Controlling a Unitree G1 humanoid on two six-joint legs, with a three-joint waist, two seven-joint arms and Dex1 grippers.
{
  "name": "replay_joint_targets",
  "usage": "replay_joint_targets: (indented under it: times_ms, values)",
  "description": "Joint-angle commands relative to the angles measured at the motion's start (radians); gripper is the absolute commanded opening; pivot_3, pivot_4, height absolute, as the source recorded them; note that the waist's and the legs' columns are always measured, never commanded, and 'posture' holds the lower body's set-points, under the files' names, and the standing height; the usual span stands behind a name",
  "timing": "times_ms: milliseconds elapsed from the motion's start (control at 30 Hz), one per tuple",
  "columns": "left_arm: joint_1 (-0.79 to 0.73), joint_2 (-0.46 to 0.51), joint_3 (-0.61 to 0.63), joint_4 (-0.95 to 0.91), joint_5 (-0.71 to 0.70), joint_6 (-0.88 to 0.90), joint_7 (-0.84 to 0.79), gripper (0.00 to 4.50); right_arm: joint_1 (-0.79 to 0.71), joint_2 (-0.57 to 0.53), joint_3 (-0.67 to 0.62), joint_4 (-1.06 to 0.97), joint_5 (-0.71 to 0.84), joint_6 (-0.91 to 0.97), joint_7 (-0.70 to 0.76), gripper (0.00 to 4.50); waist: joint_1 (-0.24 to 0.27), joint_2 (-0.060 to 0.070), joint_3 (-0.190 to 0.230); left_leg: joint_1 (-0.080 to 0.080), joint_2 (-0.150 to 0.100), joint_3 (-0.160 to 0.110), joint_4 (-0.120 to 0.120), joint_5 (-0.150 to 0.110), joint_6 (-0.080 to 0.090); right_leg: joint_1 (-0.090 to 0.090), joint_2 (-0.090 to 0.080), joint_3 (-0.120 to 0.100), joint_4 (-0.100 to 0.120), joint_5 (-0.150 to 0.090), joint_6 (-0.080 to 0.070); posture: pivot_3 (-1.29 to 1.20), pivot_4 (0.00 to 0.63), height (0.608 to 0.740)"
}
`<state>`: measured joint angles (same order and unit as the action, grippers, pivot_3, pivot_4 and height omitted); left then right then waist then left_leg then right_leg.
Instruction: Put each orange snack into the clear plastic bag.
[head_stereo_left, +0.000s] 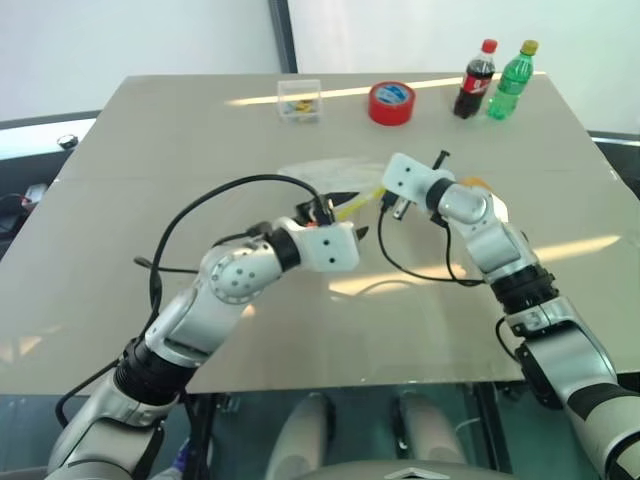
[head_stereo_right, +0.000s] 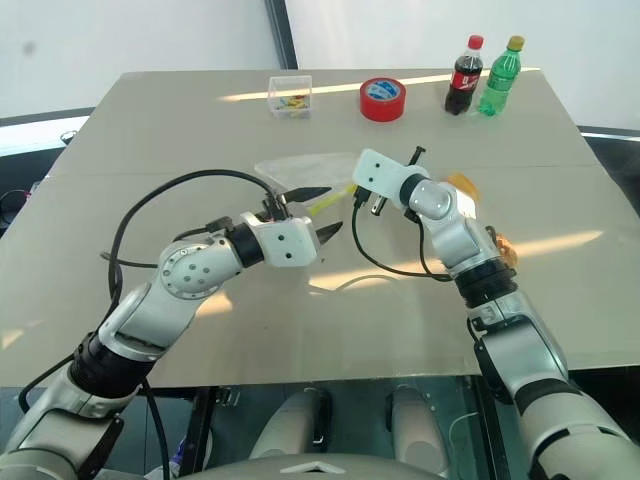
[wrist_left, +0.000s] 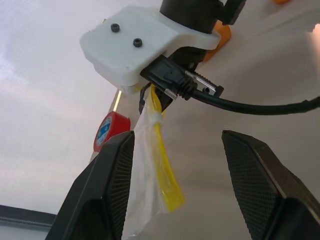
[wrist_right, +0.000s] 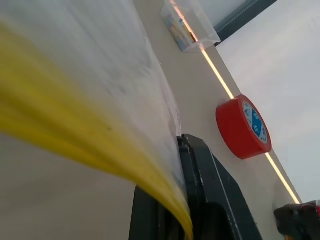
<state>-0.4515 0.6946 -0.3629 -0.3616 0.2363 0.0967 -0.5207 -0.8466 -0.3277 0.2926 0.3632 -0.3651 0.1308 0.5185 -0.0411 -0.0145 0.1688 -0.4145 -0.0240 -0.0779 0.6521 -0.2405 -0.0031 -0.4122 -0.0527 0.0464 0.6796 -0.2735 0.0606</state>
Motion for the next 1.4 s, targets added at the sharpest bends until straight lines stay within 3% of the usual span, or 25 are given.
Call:
replay_joint_targets:
  times_ms: [33, 100, 267, 400, 567, 767, 867, 967, 1000, 1400]
  values:
    - [-0.018, -0.012, 0.024, 0.016, 0.046, -0.044, -0.001, 2.71, -0.017, -0.002, -0.010, -0.072, 0.005, 0.009, 0.001, 0.00, 0.000, 0.000, 0.000, 0.000, 0.000, 0.000, 0.000, 0.000, 0.000, 0.000, 0.000, 0.000, 0.000, 0.000, 0.000, 0.00, 0.150, 0.740]
    - [-0.023, -0.021, 0.028, 0.035, 0.061, -0.063, -0.003, 2.15, -0.014, -0.003, -0.009, -0.082, 0.003, 0.016, 0.002, 0.00, 0.000, 0.000, 0.000, 0.000, 0.000, 0.000, 0.000, 0.000, 0.000, 0.000, 0.000, 0.000, 0.000, 0.000, 0.000, 0.00, 0.150, 0.740]
    - [-0.025, -0.033, 0.040, 0.061, 0.093, -0.098, -0.002, 0.03, -0.004, -0.006, -0.003, -0.099, -0.004, 0.028, -0.001, 0.00, 0.000, 0.000, 0.000, 0.000, 0.000, 0.000, 0.000, 0.000, 0.000, 0.000, 0.000, 0.000, 0.000, 0.000, 0.000, 0.00, 0.150, 0.740]
    - [-0.039, -0.050, 0.066, 0.103, 0.085, -0.117, -0.004, 0.03, 0.004, -0.013, -0.001, -0.104, 0.005, 0.053, 0.030, 0.00, 0.000, 0.000, 0.000, 0.000, 0.000, 0.000, 0.000, 0.000, 0.000, 0.000, 0.000, 0.000, 0.000, 0.000, 0.000, 0.00, 0.150, 0.740]
    - [-0.067, -0.074, 0.138, 0.230, -0.004, -0.185, -0.016, 0.00, 0.052, -0.018, -0.037, -0.171, 0.031, 0.099, 0.033, 2.52, 0.000, 0.000, 0.000, 0.000, 0.000, -0.001, 0.001, 0.000, 0.000, 0.000, 0.000, -0.001, 0.000, 0.000, 0.000, 0.00, 0.150, 0.740]
    - [-0.082, -0.088, 0.194, 0.359, -0.125, -0.268, -0.086, 0.00, 0.224, -0.005, -0.136, -0.501, 0.125, 0.392, 0.065, 2.52, 0.002, 0.000, 0.000, -0.002, 0.000, -0.002, 0.001, 0.000, 0.000, 0.000, -0.001, -0.001, 0.000, 0.000, 0.000, 0.00, 0.150, 0.740]
    - [-0.087, -0.098, 0.209, 0.392, -0.160, -0.282, -0.109, 0.00, 0.254, 0.093, -0.226, -0.627, 0.260, 0.586, 0.052, 1.71, -0.001, 0.000, 0.000, -0.001, 0.000, -0.002, 0.002, 0.000, 0.000, 0.000, -0.001, -0.001, 0.001, 0.000, 0.000, 0.00, 0.150, 0.740]
    - [-0.086, -0.103, 0.215, 0.404, -0.179, -0.303, -0.127, 0.00, 0.238, 0.188, -0.287, -0.677, 0.351, 0.711, 0.015, 0.24, -0.002, 0.000, 0.000, 0.000, 0.000, -0.002, 0.002, 0.000, 0.001, 0.000, 0.000, -0.001, 0.003, 0.000, 0.000, 0.00, 0.150, 0.740]
    - [-0.085, -0.104, 0.215, 0.404, -0.183, -0.309, -0.131, 0.00, 0.228, 0.212, -0.299, -0.679, 0.377, 0.738, 0.004, 0.09, -0.002, 0.000, 0.000, 0.000, 0.000, -0.002, 0.002, 0.000, 0.001, 0.000, 0.000, -0.002, 0.003, 0.000, 0.000, 0.00, 0.150, 0.740]
    - [-0.056, -0.111, 0.233, 0.343, -0.216, -0.316, -0.153, 0.00, 0.188, 0.283, -0.280, -0.542, 0.505, 0.736, -0.060, 0.09, -0.002, 0.000, 0.000, 0.000, 0.000, -0.003, 0.003, 0.000, 0.000, 0.000, 0.000, -0.002, 0.003, 0.000, 0.000, 0.00, 0.150, 0.740]
